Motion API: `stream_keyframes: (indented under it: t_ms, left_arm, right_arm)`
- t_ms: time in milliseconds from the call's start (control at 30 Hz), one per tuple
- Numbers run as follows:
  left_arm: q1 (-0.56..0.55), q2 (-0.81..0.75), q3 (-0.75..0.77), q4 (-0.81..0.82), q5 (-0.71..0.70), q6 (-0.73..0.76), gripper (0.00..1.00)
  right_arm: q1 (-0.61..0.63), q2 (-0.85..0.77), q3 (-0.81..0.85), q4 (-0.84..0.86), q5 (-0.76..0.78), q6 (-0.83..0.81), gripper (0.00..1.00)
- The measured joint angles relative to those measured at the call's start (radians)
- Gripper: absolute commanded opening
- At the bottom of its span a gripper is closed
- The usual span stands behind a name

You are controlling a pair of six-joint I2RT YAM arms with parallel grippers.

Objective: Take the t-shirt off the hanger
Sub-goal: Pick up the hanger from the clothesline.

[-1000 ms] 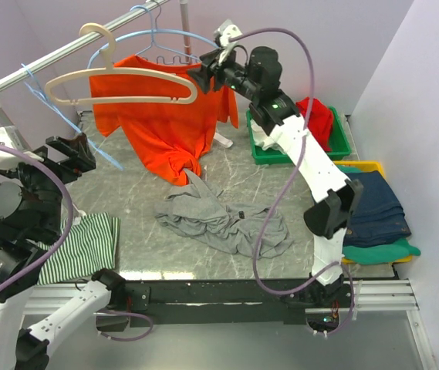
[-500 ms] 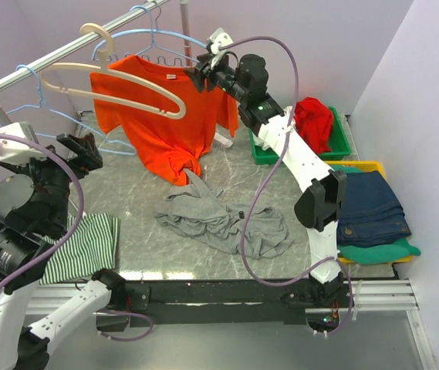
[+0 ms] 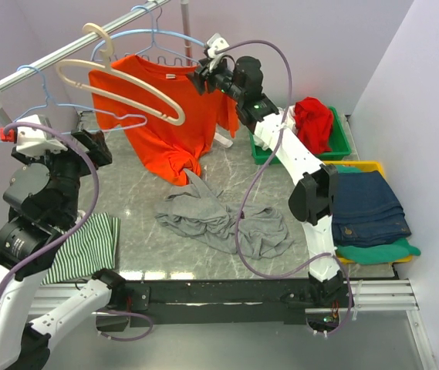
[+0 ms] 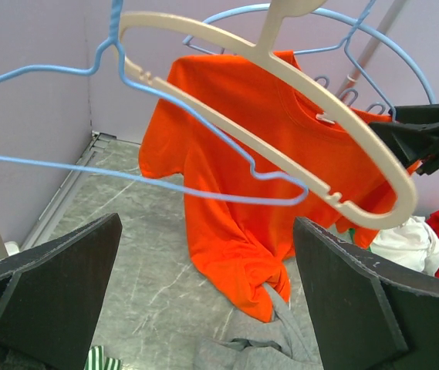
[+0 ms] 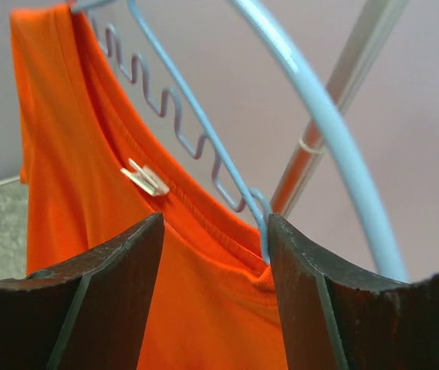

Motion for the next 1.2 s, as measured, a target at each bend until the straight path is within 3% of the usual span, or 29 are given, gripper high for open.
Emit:
stream_keyframes:
  t_ms: [100, 200, 233, 333, 533, 700, 800, 1000, 1133, 1200]
  left_arm:
    - [0.000, 0.004, -0.001, 0.003, 0.000, 0.000, 0.99]
    - [0.000, 0.004, -0.003, 0.003, 0.001, 0.003, 0.99]
    - [0.000, 0.004, -0.003, 0.003, 0.001, 0.004, 0.99]
    - [0.000, 0.004, -0.005, 0.004, 0.001, 0.006, 0.99]
    - [0.000, -0.002, -0.010, 0.008, 0.000, 0.014, 0.99]
    - [0.000, -0.007, -0.020, 0.010, 0.001, 0.018, 1.00]
    - [0.000, -0.007, -0.023, 0.010, 0.002, 0.018, 0.99]
    - [0.000, -0.007, -0.023, 0.010, 0.003, 0.019, 0.99]
    - [0.000, -0.007, -0.023, 0.010, 0.004, 0.021, 0.97]
    - [0.000, -0.007, -0.023, 0.010, 0.007, 0.021, 0.97]
  right_arm:
    - [-0.002, 0.010, 0.000, -0.007, -0.010, 0.000, 0.61]
    - [-0.002, 0.013, 0.001, -0.013, -0.023, -0.002, 0.41]
    - [-0.002, 0.013, 0.003, -0.018, -0.026, -0.003, 0.22]
    - [-0.003, 0.013, 0.001, -0.033, -0.048, -0.006, 0.08]
    - [0.000, -0.062, -0.121, -0.028, -0.097, 0.003, 0.13]
    - [0.003, -0.112, -0.131, -0.090, -0.101, -0.014, 0.24]
    - [0.003, -0.115, -0.107, -0.142, -0.105, -0.032, 0.24]
    - [0.004, -0.115, -0.055, -0.251, -0.166, -0.053, 0.14]
    - [0.008, -0.115, -0.054, -0.280, -0.197, -0.063, 0.00]
    - [0.010, -0.116, -0.054, -0.286, -0.199, -0.071, 0.00]
